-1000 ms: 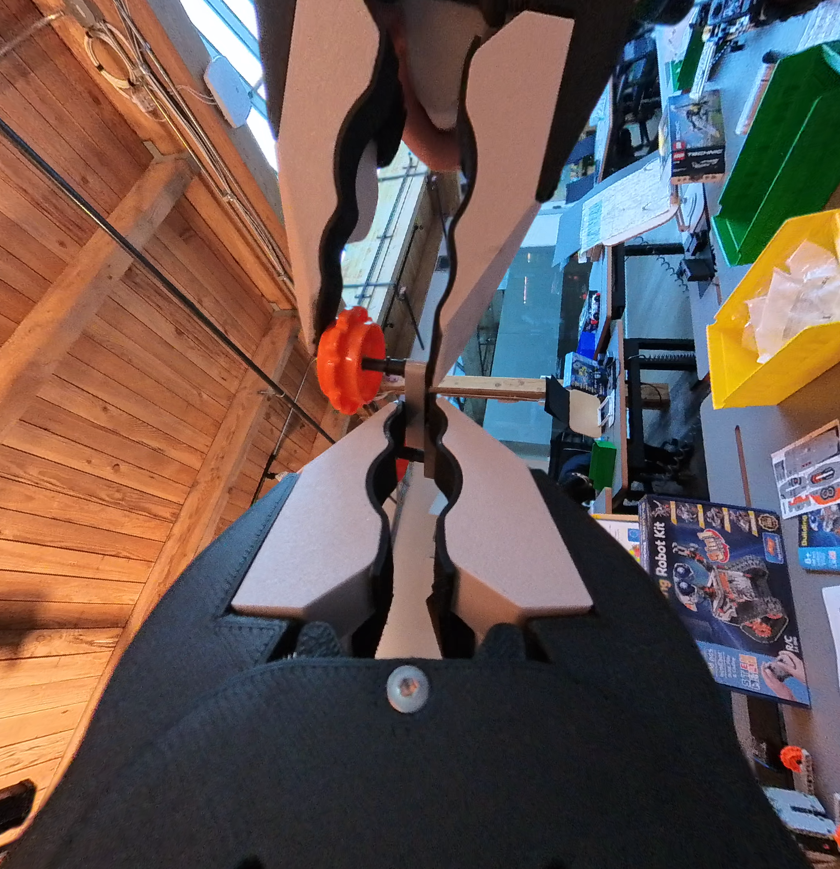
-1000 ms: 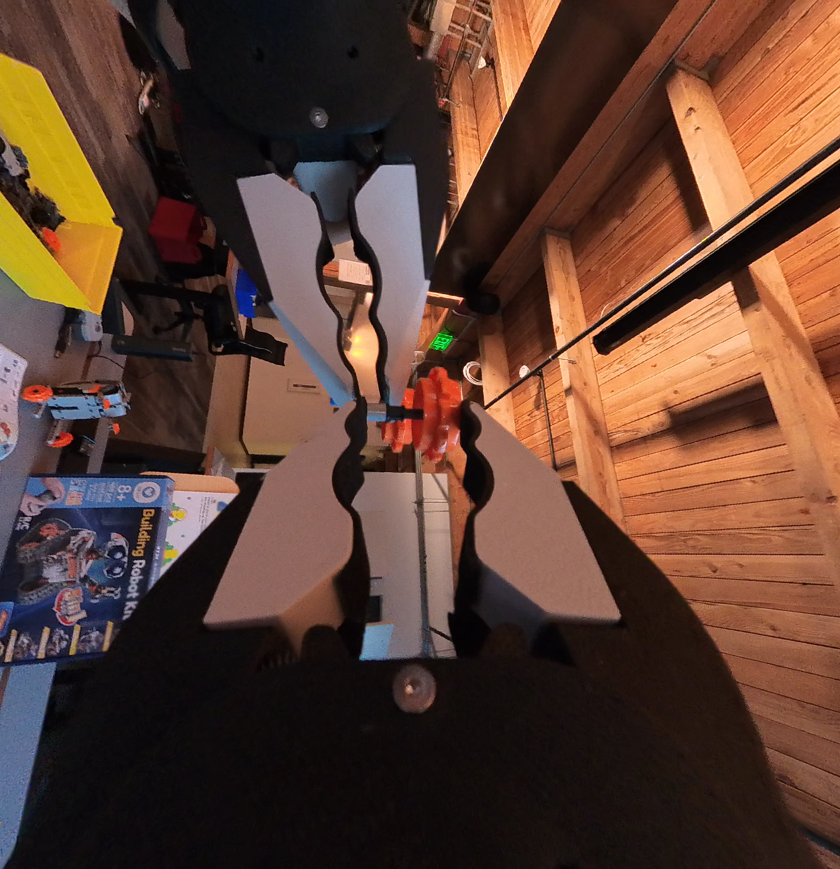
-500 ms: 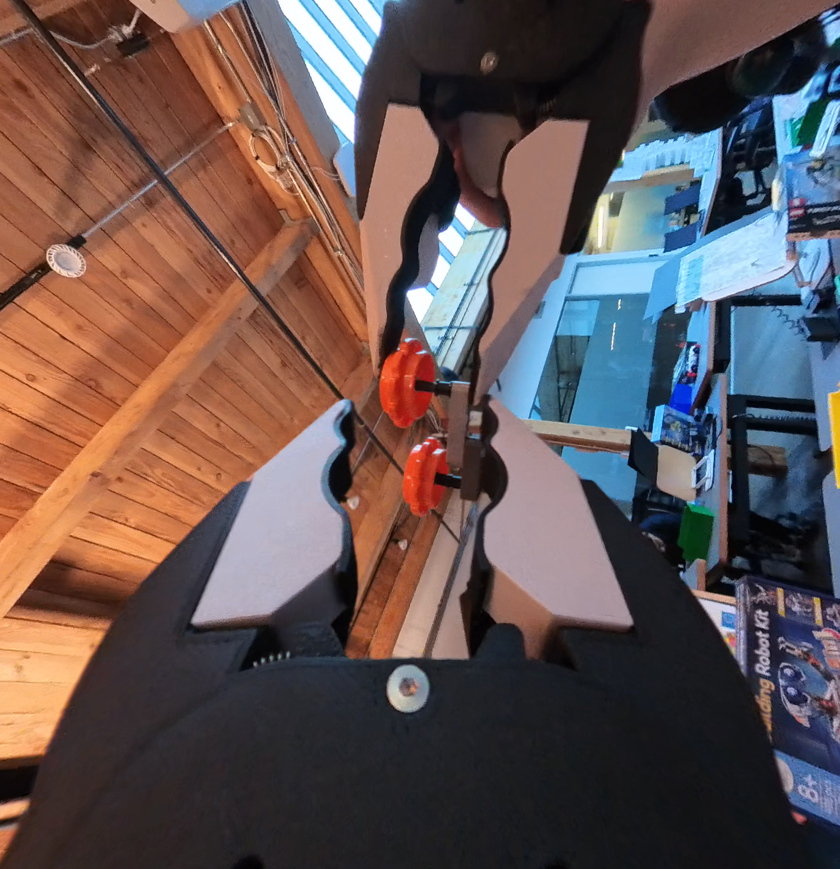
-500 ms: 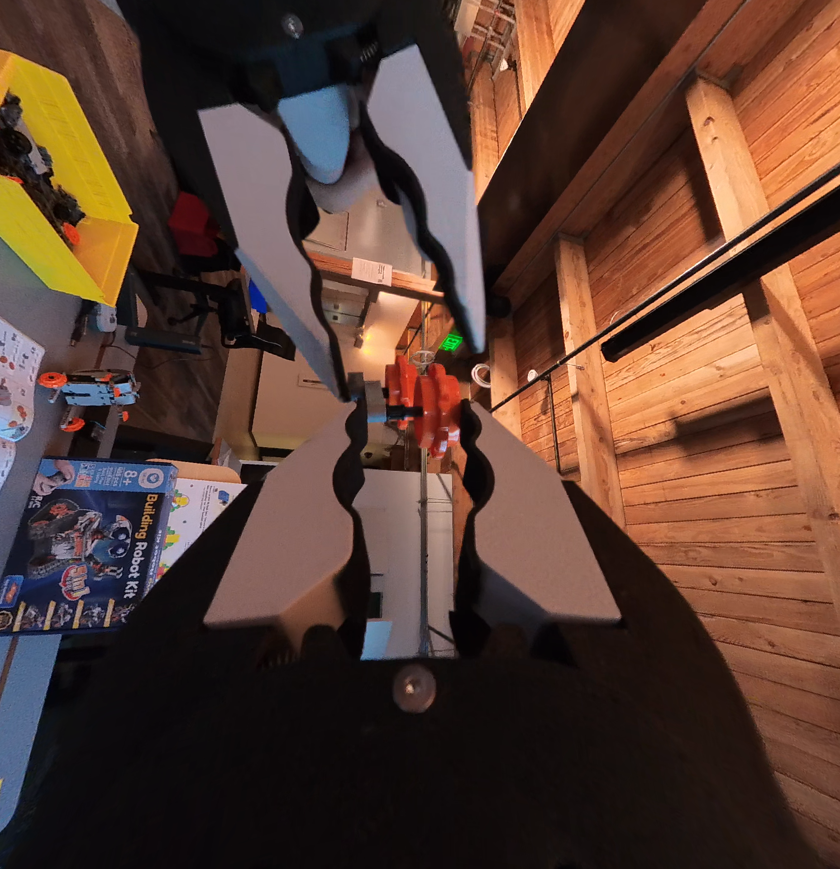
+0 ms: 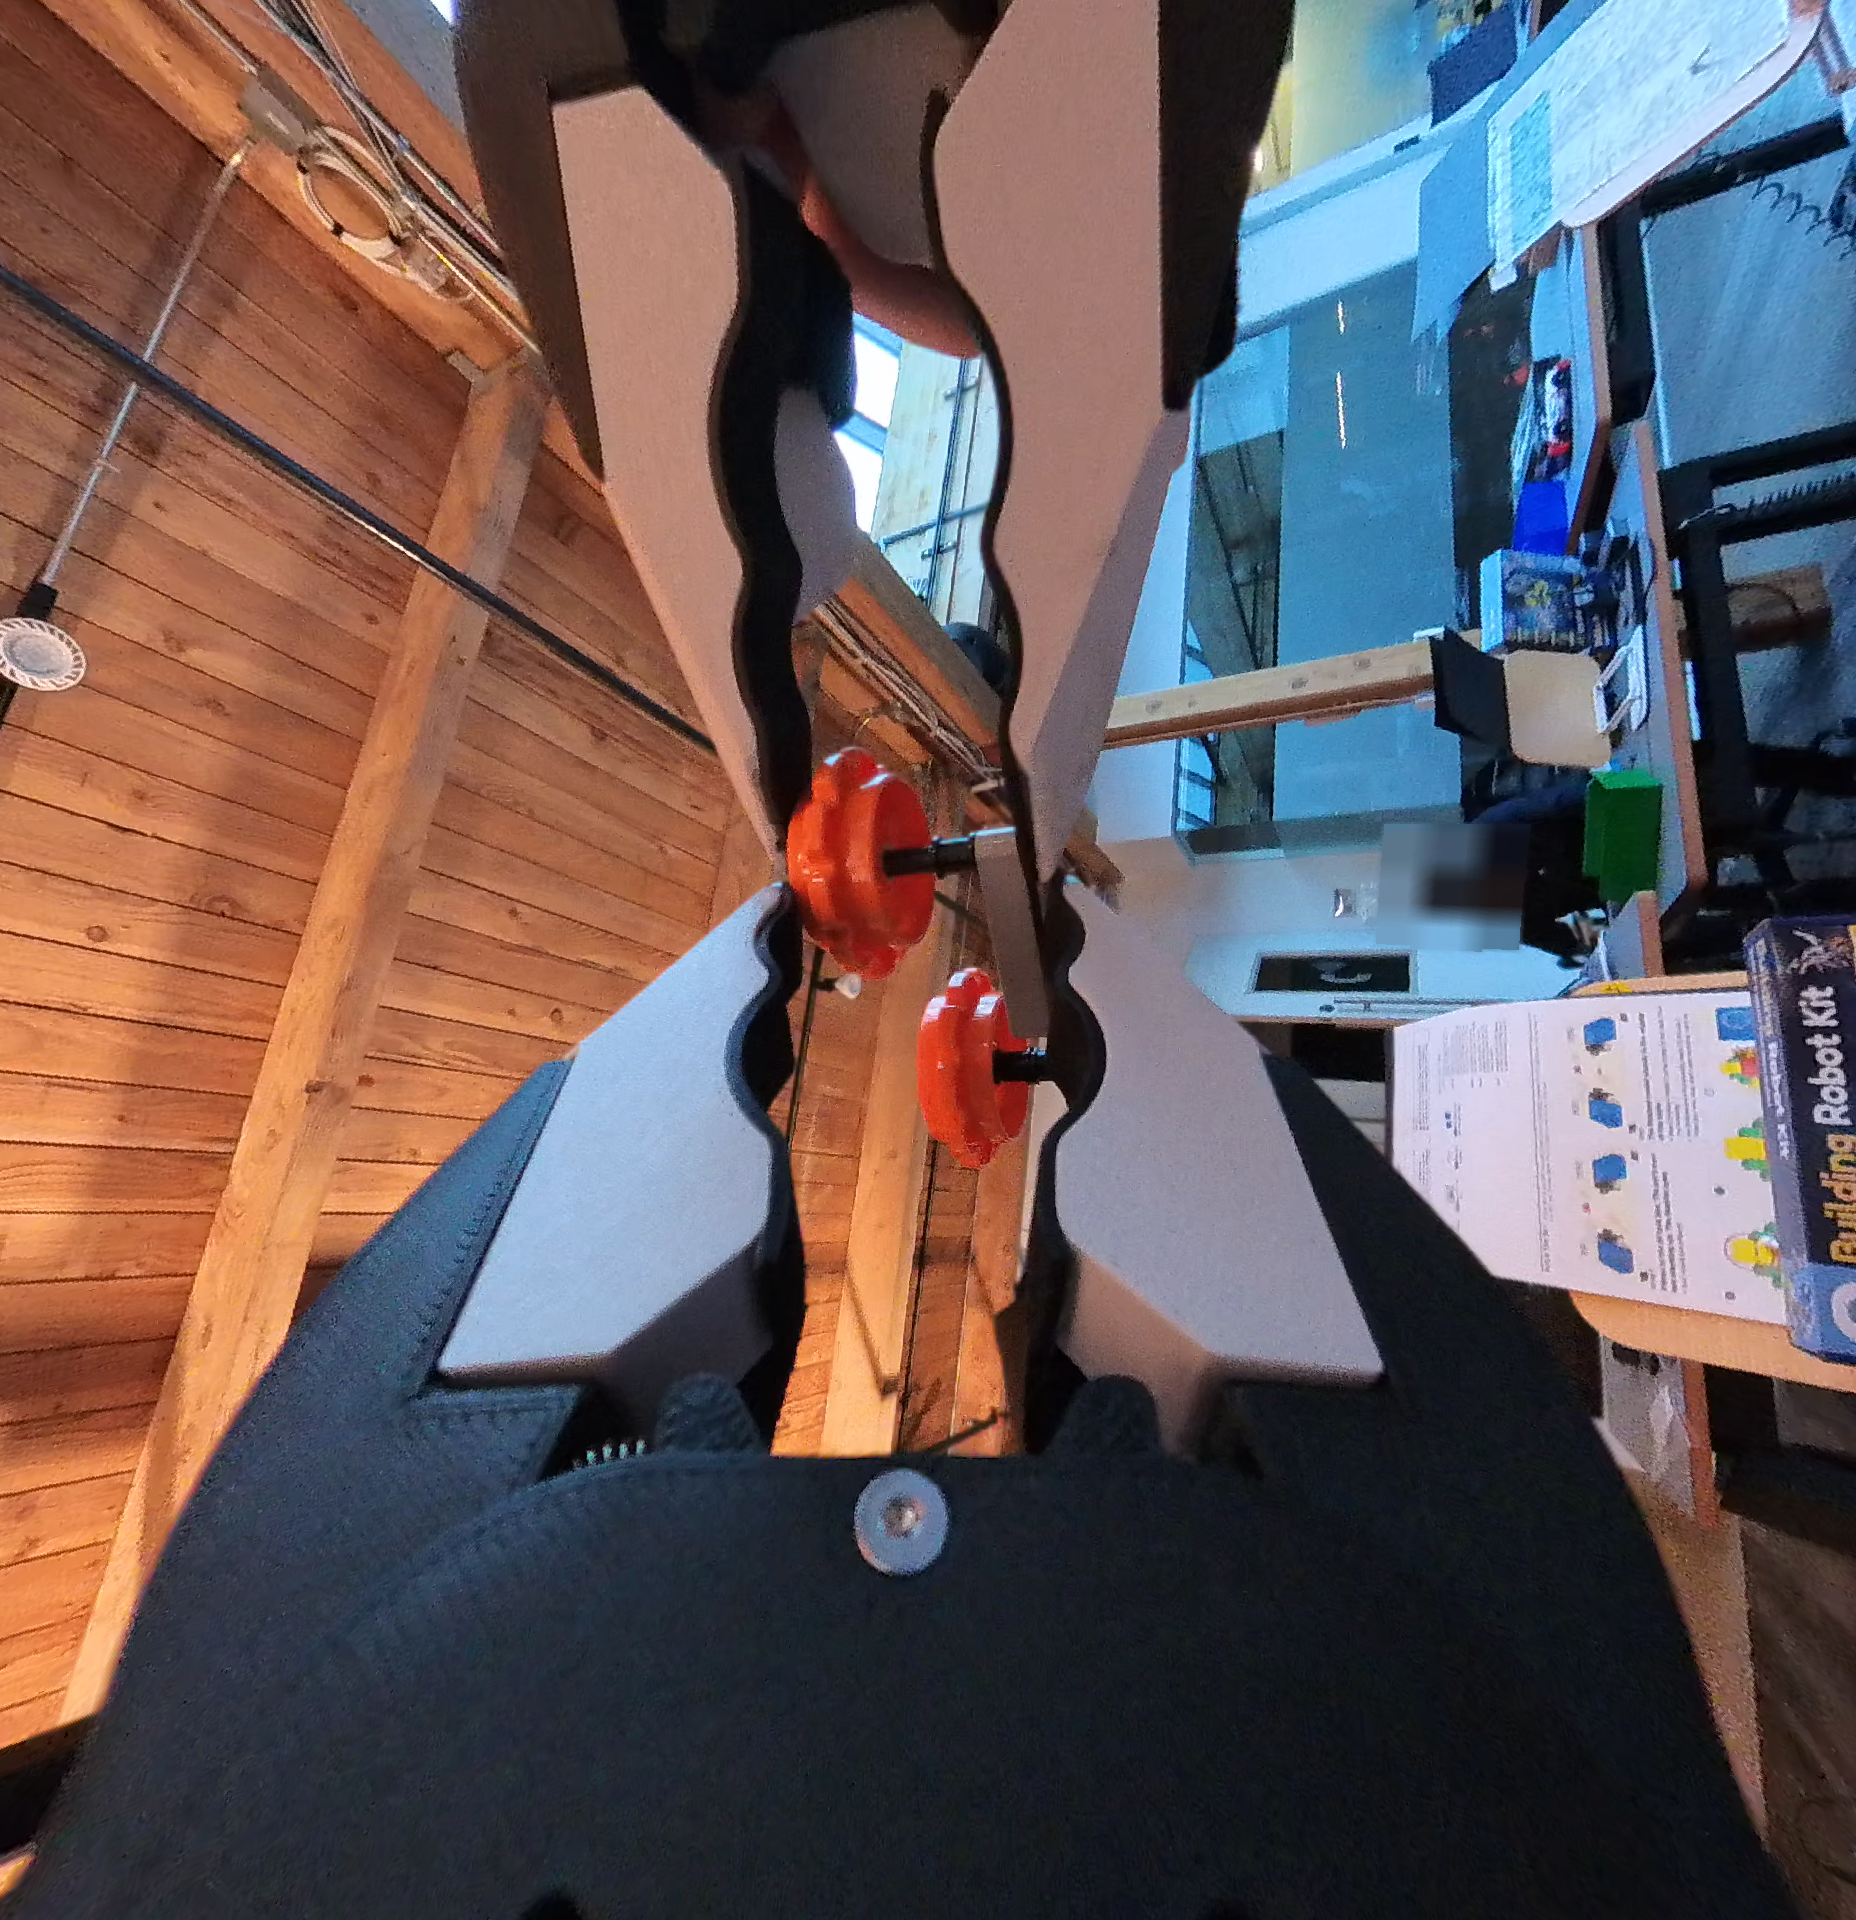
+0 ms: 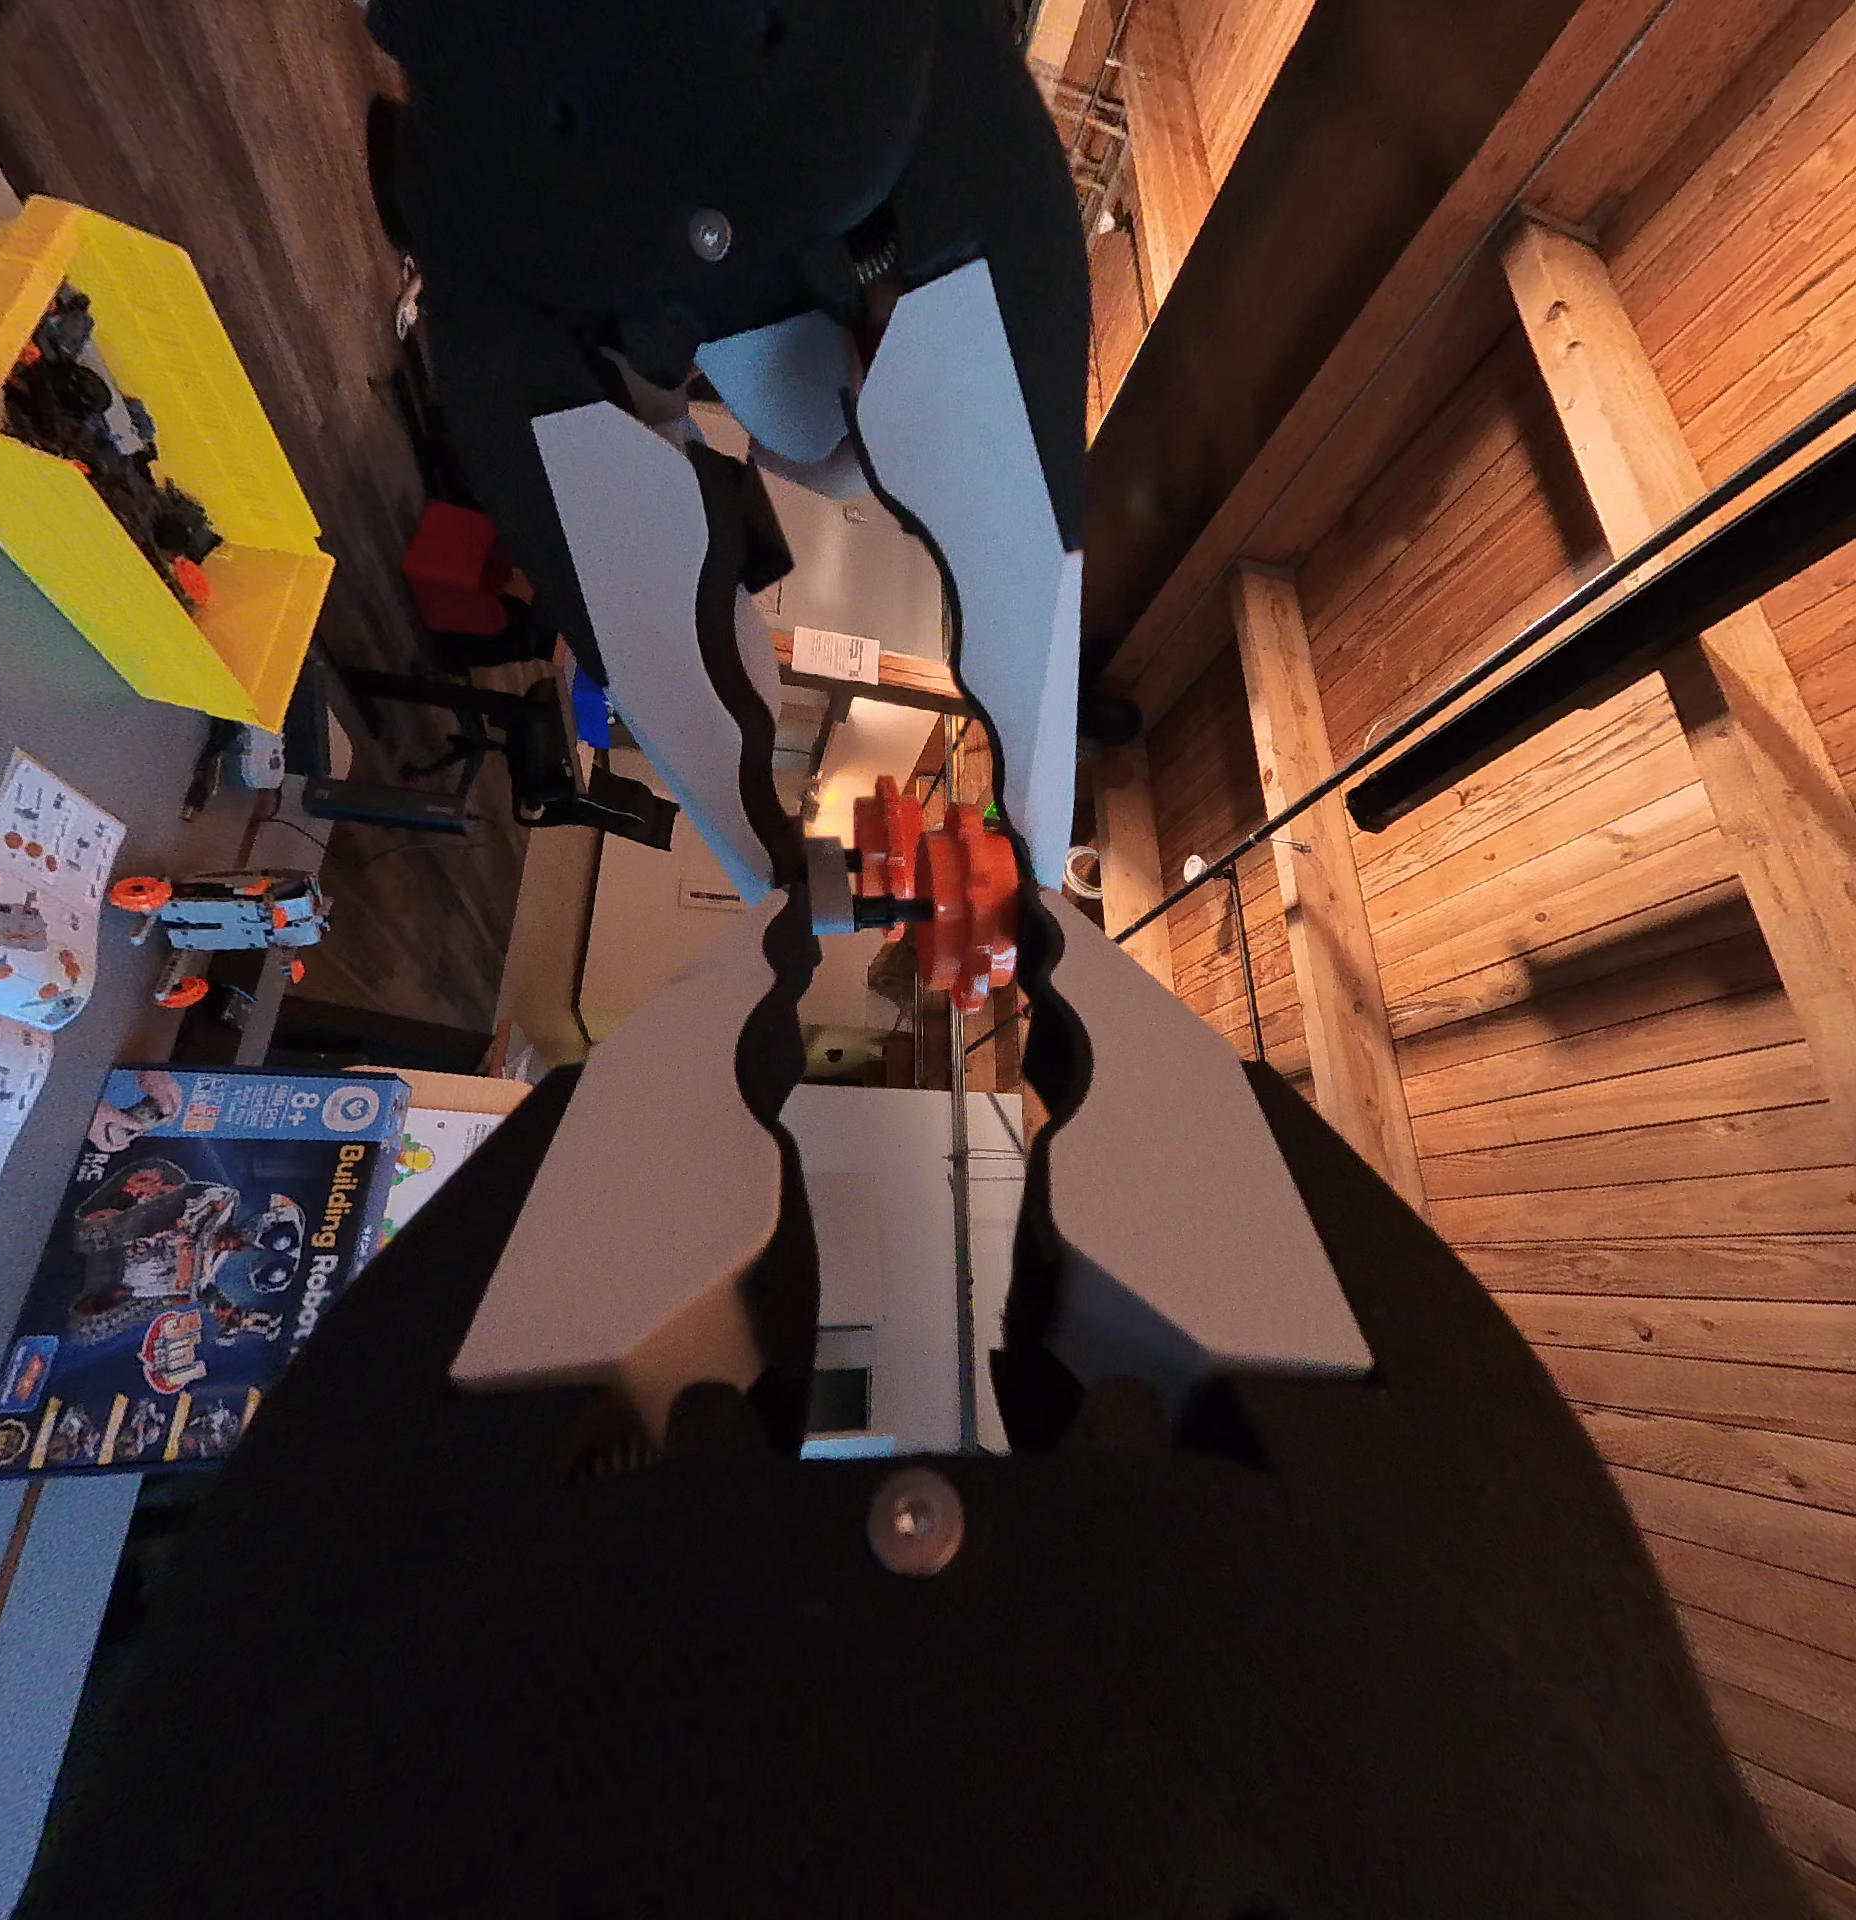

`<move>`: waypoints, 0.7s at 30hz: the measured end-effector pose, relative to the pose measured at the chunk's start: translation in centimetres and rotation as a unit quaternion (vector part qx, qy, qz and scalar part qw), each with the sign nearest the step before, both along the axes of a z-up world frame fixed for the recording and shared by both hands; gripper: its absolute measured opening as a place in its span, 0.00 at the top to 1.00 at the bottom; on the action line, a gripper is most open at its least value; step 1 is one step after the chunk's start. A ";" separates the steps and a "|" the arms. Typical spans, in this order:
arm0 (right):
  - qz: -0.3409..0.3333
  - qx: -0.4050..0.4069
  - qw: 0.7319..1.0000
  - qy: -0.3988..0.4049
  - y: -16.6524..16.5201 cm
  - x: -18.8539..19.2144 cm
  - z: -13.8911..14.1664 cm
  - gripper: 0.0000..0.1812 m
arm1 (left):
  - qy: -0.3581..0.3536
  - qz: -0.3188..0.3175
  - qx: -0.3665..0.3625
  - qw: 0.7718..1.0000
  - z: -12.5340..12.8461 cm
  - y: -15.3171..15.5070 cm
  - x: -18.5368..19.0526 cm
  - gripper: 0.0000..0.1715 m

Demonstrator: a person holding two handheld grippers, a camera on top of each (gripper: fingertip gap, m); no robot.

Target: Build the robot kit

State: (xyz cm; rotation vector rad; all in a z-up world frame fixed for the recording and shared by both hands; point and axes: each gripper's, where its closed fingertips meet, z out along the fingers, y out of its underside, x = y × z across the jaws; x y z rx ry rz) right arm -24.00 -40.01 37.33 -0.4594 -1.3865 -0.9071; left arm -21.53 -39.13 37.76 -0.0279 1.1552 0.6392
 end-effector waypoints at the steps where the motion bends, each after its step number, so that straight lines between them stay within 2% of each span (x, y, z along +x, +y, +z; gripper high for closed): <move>1: 0.004 -0.001 1.000 0.001 0.0 0.1 0.0 0.79 | -0.001 0.003 -0.002 1.000 0.0 0.0 0.0 0.75; 9: 0.017 0.016 1.000 -0.004 -0.3 0.3 -0.1 0.79 | 0.002 0.003 -0.025 1.000 -0.1 0.0 0.3 0.75; 21: 0.019 0.030 0.999 0.041 -0.6 0.6 1.5 0.75 | -0.033 0.008 0.016 0.999 1.3 -0.4 0.1 0.76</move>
